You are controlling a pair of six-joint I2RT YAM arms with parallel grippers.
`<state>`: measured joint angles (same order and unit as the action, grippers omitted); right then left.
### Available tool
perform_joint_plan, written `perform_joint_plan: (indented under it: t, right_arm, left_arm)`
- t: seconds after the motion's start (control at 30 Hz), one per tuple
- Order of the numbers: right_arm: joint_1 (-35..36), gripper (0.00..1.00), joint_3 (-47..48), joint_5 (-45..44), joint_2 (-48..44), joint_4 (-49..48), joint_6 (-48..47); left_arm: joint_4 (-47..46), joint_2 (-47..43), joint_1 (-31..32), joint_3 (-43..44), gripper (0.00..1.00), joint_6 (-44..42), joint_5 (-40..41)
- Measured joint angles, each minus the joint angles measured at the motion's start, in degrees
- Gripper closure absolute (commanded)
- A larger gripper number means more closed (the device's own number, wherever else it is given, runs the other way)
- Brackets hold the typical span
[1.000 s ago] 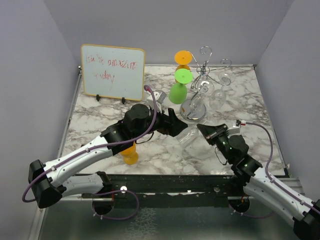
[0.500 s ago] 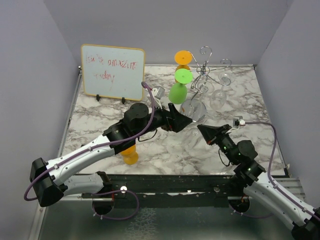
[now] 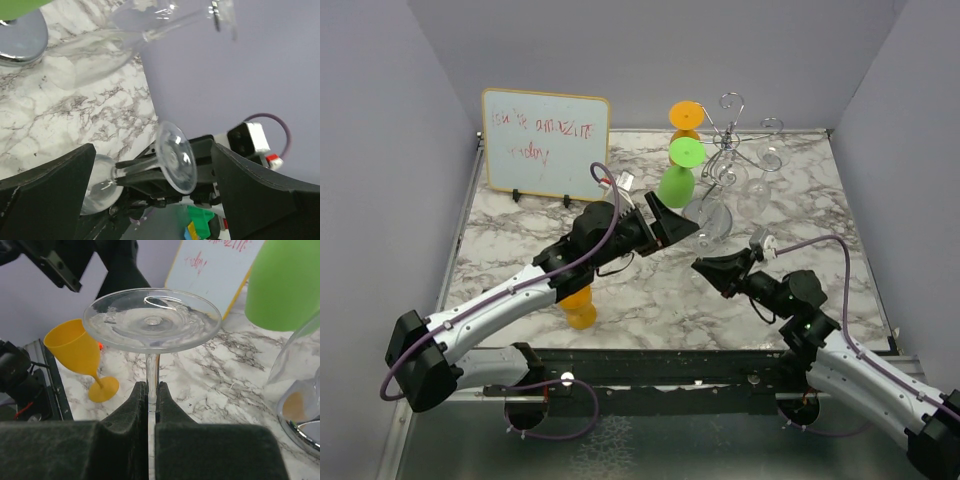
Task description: Place the wine glass upside down on the wine glass rack
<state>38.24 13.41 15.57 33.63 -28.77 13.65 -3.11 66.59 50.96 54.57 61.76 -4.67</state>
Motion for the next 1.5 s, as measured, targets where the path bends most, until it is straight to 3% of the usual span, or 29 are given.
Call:
perform_joint_plan:
  t: [0.33,0.57,0.7,0.9,1.33,1.5]
  right_arm:
    - [0.0,0.99,1.0,5.2,3.2,-1.6,-6.8]
    - [0.0,0.99,1.4,5.8,3.9,-1.6,-9.6]
    - [0.0,0.99,1.5,6.2,4.4,-1.6,-10.5]
    - [0.0,0.99,1.6,6.5,5.8,-1.6,-10.8]
    - [0.0,0.99,1.6,6.4,6.3,-2.2,-10.4]
    - [0.0,0.98,1.6,6.3,6.3,-2.7,-9.7]
  left_arm:
    - [-5.8,2.7,-4.7,-5.5,0.26,7.5,-9.6]
    - [-8.9,2.6,-5.7,-6.1,0.39,9.5,-12.9]
    - [-10.0,2.6,-6.1,-7.2,0.53,10.8,-14.8]
    - [-11.0,2.6,-6.2,-7.2,0.65,11.5,-17.2]
    - [-11.3,2.8,-6.2,-7.2,0.71,10.1,-20.9]
    - [-11.8,3.3,-6.2,-7.2,0.94,9.1,-22.7]
